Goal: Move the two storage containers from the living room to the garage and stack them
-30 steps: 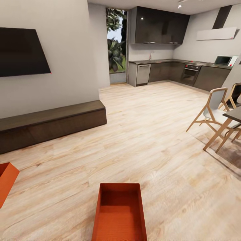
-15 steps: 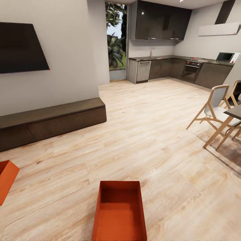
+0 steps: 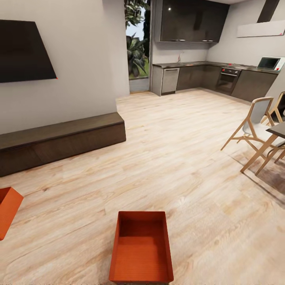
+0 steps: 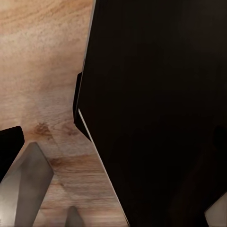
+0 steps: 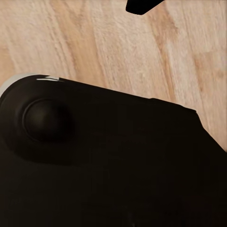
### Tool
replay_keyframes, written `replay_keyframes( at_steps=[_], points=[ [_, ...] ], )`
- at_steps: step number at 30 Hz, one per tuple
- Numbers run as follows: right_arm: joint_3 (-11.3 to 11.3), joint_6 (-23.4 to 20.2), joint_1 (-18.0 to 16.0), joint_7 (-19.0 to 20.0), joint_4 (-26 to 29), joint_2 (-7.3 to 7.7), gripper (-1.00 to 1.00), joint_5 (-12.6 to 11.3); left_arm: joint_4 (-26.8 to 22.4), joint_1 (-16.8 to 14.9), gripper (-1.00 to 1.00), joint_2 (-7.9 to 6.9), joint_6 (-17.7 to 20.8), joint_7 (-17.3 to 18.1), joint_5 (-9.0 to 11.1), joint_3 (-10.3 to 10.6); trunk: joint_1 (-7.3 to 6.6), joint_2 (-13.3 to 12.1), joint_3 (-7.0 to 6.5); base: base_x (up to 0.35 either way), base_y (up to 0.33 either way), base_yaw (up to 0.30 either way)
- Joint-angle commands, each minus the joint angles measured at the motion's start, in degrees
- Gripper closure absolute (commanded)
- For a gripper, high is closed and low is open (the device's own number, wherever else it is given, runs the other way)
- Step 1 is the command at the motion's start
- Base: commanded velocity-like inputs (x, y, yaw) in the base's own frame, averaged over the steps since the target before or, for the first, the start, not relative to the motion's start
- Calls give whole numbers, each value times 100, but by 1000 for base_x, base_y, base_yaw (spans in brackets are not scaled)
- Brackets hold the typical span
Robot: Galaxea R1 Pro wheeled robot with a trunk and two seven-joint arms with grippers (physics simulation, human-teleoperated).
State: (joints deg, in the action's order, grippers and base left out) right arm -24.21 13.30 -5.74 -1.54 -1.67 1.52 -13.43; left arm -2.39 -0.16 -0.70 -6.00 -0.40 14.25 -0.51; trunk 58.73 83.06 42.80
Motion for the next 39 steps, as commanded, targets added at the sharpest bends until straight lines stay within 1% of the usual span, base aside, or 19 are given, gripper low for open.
replay_keyframes(
  at_steps=[1, 39],
  points=[
    [-49, 33, -6, -4, -18, -3, -100, -45, 2, -2, -100, 0, -15, -4, 16, -2, 0, 2, 13, 0, 0, 0],
    [-49, 42, -6, -4, -18, 2, -100, -47, 2, -2, -100, 0, -15, -4, 16, -2, 0, 2, 363, 0, 0, 0]
  ],
)
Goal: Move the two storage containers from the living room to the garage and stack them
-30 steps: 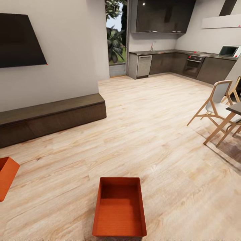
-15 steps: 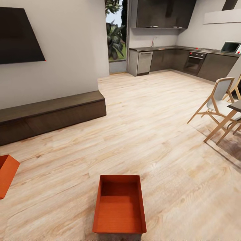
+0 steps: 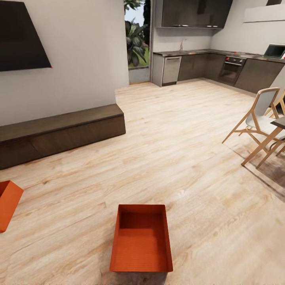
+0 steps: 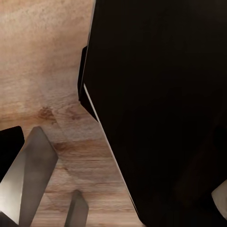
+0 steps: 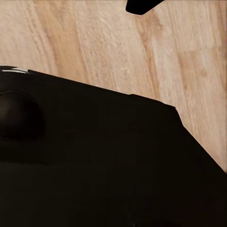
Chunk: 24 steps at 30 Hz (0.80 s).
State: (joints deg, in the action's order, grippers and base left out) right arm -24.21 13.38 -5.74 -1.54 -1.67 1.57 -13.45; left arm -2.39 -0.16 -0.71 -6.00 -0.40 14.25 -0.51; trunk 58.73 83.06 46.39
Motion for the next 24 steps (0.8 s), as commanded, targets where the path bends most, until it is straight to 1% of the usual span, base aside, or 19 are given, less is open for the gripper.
replay_keyframes(
  at_steps=[1, 24],
  points=[
    [-49, 33, -6, -4, -18, -2, -100, -45, 2, -2, -100, 0, -15, -4, 16, -2, 0, 2, 13, 0, 0, 0],
    [-49, 33, -6, -4, -18, 1, -100, -36, 2, -2, -100, 2, -15, -4, 16, -2, 0, 2, 225, 0, 0, 0]
  ],
)
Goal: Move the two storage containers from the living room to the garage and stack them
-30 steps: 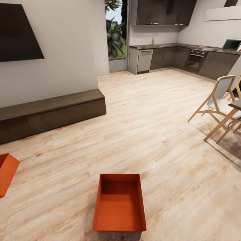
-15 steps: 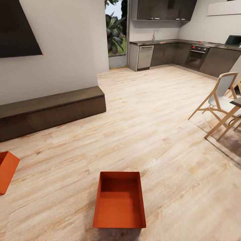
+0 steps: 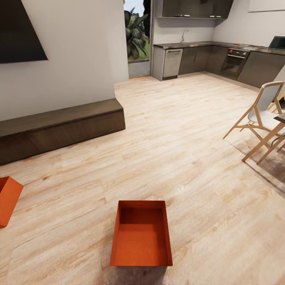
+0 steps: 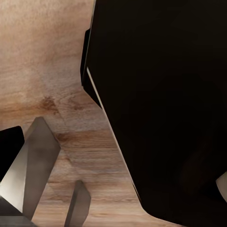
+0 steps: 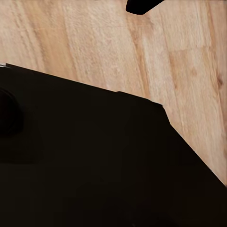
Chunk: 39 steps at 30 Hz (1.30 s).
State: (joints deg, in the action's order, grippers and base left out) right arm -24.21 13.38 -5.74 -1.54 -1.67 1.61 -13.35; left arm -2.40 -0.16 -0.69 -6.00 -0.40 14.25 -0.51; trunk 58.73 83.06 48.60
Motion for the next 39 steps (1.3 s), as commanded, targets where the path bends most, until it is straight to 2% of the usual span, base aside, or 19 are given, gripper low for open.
replay_keyframes(
  at_steps=[1, 26, 39],
  points=[
    [-49, 33, -6, -5, -18, -3, -100, -45, 2, -2, -100, 0, -15, -4, 16, -2, 0, 2, 13, 0, 0, 0],
    [-49, 33, -6, -5, -18, -12, -100, -55, 2, -2, -100, 0, -15, -4, 16, -2, 0, 2, 241, 0, 0, 0],
    [-49, 30, -6, 19, -18, -9, -100, -71, 2, -2, -100, 3, -15, -4, 16, -2, 0, 2, 255, 0, 0, 0]
  ],
)
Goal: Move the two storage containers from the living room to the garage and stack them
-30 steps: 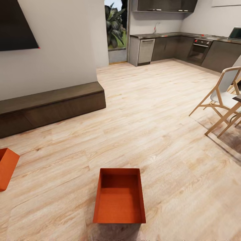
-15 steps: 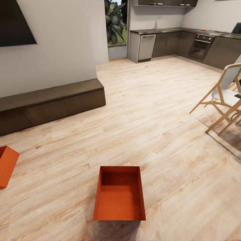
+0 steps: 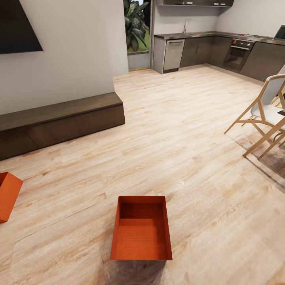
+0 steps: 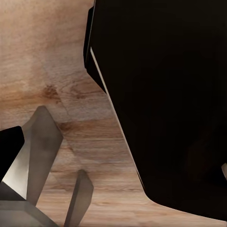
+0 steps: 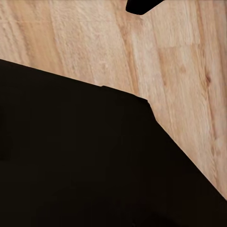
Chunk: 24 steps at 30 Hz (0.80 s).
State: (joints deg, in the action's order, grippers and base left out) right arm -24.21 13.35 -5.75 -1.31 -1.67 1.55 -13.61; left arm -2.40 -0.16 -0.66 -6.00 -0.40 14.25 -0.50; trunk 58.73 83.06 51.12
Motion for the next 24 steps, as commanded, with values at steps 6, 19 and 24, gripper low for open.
replay_keyframes(
  at_steps=[6, 19, 24],
  points=[
    [-49, 12, -5, 11, -18, 2, -100, -32, 3, -2, -100, -1, -16, -4, 16, -2, 0, 2, 3, 0, 0, 0],
    [-49, 27, -5, -5, -18, 5, -100, -41, 3, -2, -100, 2, -16, -4, 16, -2, 0, 2, 3, 0, 0, 0],
    [-67, 12, -5, -69, -16, 10, -100, -27, 3, -2, -100, 4, -16, -4, 16, -2, 0, 2, 3, 0, 0, 0]
  ],
)
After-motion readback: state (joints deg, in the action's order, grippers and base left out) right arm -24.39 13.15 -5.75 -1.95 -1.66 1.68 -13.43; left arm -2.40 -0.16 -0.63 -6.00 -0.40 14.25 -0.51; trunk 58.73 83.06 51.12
